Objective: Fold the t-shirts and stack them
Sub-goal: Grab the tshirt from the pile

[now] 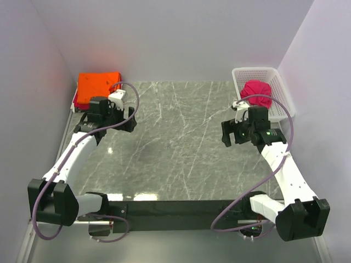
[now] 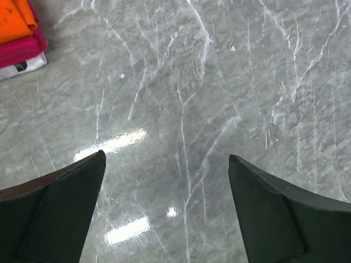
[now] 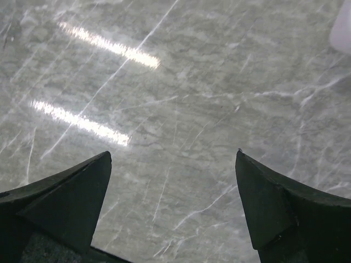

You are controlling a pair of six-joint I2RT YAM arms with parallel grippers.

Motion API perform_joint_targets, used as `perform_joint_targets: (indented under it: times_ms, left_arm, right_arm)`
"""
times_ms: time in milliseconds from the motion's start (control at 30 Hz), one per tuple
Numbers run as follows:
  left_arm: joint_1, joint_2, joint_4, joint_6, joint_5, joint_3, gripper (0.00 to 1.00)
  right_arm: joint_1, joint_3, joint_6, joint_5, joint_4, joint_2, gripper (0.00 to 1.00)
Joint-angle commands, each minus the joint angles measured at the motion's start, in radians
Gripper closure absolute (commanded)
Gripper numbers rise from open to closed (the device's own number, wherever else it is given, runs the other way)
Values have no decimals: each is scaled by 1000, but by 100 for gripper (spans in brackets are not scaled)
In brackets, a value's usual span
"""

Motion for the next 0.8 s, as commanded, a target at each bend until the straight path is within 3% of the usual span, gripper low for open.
perform_joint_targets:
  times_ms: [0,200,367,667,767]
  left_arm:
    - [-4,5,-31,0,30,73,1]
    - [-4,29,0,-55,79,134,1]
    - [-3,45,15,-112,21,175,1]
    - [24,150,-86,-66,61,324,1]
    - [39,190,-103,-63,76,347,1]
  right_arm:
    - [-3,74,6,48,73,20,0]
    - [-52,353,27,37,77,261,0]
    - [-107,641,47,85,93,519,0]
    - [-273,1229,181,157,38,1037,0]
    - [-291,1342,164,230,41,1163,0]
